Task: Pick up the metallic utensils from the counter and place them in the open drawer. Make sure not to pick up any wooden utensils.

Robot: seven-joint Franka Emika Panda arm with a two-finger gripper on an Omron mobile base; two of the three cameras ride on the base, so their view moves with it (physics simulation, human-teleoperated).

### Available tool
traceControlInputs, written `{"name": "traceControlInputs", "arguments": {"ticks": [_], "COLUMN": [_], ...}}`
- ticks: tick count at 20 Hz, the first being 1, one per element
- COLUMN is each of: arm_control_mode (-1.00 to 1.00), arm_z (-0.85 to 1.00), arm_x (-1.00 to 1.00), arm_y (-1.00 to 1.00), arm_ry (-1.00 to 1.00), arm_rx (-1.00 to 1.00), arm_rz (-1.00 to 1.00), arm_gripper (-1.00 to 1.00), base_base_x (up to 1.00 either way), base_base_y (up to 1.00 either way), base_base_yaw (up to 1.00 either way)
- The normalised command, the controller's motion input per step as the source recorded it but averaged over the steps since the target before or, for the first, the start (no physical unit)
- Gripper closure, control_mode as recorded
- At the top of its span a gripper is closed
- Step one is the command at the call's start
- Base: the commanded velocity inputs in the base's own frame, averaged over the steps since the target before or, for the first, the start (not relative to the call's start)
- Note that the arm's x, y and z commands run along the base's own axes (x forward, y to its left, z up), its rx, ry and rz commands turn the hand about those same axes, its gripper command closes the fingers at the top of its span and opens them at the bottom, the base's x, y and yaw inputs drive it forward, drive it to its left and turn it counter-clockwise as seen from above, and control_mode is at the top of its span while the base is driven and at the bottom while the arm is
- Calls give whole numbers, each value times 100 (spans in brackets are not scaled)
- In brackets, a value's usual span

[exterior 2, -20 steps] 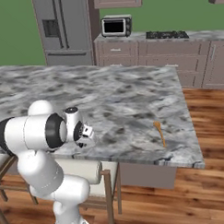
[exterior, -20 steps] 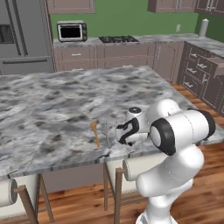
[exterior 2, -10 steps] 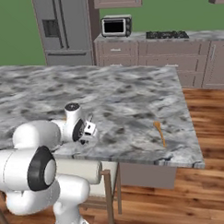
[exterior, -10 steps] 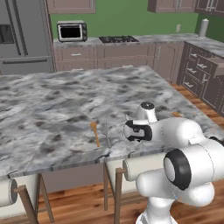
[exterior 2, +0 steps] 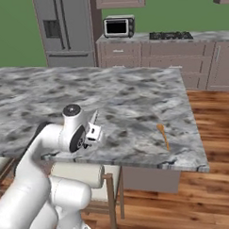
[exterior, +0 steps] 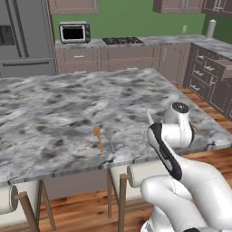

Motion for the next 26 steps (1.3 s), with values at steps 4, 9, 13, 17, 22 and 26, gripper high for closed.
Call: {"name": "traceControlInputs", "arguments": {"ticks": [4, 9, 13, 17, 22, 26], "arm_control_mode": [-100, -100, -100, -100, -100, -100], "arm_z": [92, 83, 69, 66, 40, 22], "arm_x": [-67, -52, -48, -63, -85, -74], "arm_y": [-1, 2, 0, 0, -1, -8], "arm_ry": [-11, -10, -8, -12, -12, -20], "arm_rx": [0, 0, 0, 1, 0, 0], "arm_rz": [0, 2, 7, 5, 1, 1], "arm_gripper": [100, 100, 100, 100, 100, 100], "base_base_x": [0, 0, 0, 0, 0, 0], "base_base_y": [0, 0, 0, 0, 0, 0], "base_base_yaw": [0, 0, 0, 0, 0, 0]}}
